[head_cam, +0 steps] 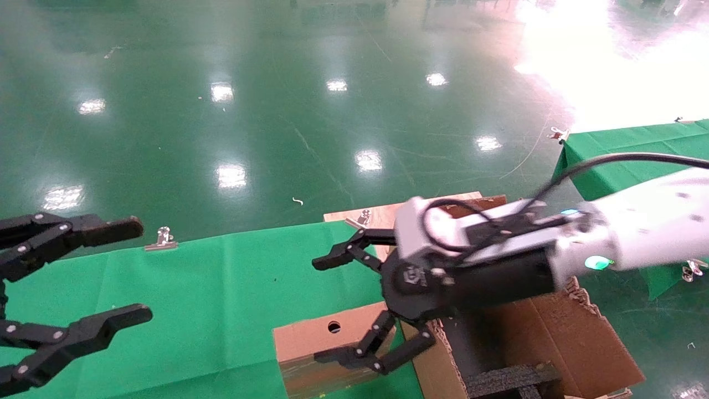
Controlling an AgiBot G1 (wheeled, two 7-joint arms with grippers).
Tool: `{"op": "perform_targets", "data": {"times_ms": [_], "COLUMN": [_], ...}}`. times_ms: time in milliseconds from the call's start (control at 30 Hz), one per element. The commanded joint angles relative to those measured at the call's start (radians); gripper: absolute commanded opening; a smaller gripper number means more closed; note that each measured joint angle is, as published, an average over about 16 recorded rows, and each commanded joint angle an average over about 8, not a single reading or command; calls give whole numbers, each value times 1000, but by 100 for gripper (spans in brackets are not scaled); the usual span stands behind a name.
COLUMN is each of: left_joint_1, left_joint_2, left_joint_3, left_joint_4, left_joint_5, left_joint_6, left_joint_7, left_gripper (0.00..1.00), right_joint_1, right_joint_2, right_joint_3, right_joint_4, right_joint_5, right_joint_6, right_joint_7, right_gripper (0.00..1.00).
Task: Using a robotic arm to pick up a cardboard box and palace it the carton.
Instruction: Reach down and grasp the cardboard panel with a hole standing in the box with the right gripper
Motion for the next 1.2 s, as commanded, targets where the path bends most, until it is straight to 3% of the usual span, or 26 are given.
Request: {"op": "perform_targets", "data": {"times_ms": [33, 467, 800, 833, 1000, 1033, 1100, 1200], "left_joint_1": [0, 0, 0, 0, 0, 0, 0, 0], "left_joint_2": [0, 0, 0, 0, 0, 0, 0, 0], "left_joint_3": [0, 0, 0, 0, 0, 0, 0, 0], "left_joint_4": [0, 0, 0, 0, 0, 0, 0, 0], "left_joint_5": [0, 0, 0, 0, 0, 0, 0, 0], "left_joint_6": [0, 0, 0, 0, 0, 0, 0, 0], "left_joint_7": [0, 0, 0, 0, 0, 0, 0, 0], "left_gripper": [0, 0, 0, 4, 65, 77, 99, 100], "right_joint_1": [43, 282, 425, 433, 459, 463, 468, 476], "right_joint_2": [-22, -208, -338, -349, -389, -394, -404, -416], "right_joint_3": [-46, -397, -626, -646, -724, -735, -754, -777], "right_joint_4": [-18, -199, -356, -369, -428, -437, -453, -473], "right_joint_5": [-60, -282, -340, -338, -313, -308, -300, -290], "right_joint_6": [-6, -12, -13, -13, -11, -10, -10, -9], "right_joint_7": [8, -74, -164, -174, -220, -228, -241, -257], "right_gripper": [100, 100, 100, 100, 100, 93, 68, 31]}}
